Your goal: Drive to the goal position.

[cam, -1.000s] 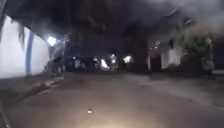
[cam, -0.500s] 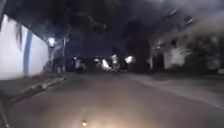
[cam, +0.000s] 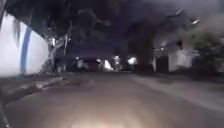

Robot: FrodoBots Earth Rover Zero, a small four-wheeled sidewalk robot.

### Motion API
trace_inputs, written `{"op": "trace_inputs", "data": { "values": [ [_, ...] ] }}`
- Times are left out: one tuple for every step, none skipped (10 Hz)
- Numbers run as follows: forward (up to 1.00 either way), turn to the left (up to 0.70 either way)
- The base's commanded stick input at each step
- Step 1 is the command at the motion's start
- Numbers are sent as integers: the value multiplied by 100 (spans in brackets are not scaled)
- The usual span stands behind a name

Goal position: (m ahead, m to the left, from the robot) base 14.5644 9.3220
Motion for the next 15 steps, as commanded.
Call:
{"op": "trace_inputs", "data": {
  "values": [
    [70,0],
    [70,0],
    [70,0],
    [70,0],
    [70,0],
    [70,0],
    [70,0],
    [70,0],
    [70,0],
    [70,0],
    [70,0],
    [70,0],
    [70,0],
    [70,0],
    [70,0]
  ]
}}
